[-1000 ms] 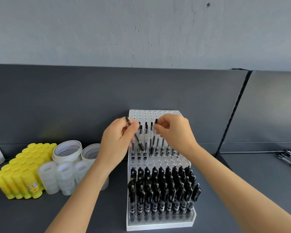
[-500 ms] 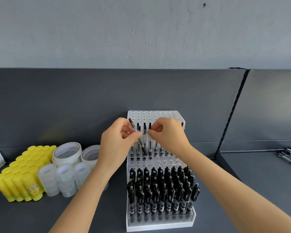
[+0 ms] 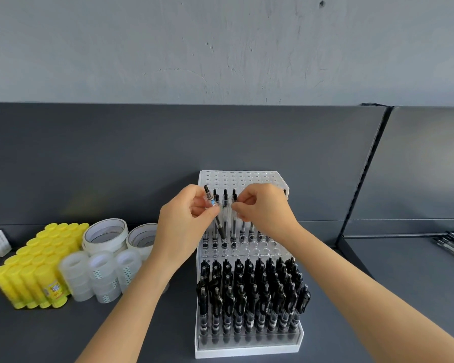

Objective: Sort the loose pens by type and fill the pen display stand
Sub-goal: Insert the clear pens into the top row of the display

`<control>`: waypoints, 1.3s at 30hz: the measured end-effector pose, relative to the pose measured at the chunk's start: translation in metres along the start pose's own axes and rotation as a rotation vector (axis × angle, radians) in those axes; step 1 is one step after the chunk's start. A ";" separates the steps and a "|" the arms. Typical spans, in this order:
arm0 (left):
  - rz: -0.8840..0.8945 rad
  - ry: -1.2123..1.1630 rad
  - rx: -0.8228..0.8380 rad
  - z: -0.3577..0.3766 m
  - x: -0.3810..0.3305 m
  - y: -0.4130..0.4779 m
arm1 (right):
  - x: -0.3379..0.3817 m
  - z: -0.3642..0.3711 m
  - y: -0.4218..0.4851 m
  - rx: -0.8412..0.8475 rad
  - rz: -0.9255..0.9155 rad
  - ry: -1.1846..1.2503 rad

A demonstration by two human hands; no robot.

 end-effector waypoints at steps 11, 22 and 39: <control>0.051 0.048 0.073 0.021 -0.013 0.003 | 0.013 -0.034 -0.018 0.124 -0.026 0.300; 0.225 0.394 0.343 0.015 -0.015 0.005 | 0.007 -0.048 -0.009 -0.060 -0.044 0.205; 0.232 0.400 0.458 -0.014 0.008 -0.005 | -0.003 -0.015 -0.003 -0.094 -0.021 -0.065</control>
Point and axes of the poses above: each hand's wrist, its own y-axis towards the middle knuckle, its own z-axis out of the palm, x = y × z, the point moved 1 cm from there along y, towards the middle knuckle, and after that the axes turned 14 degrees about z, right-handed, at the moved point
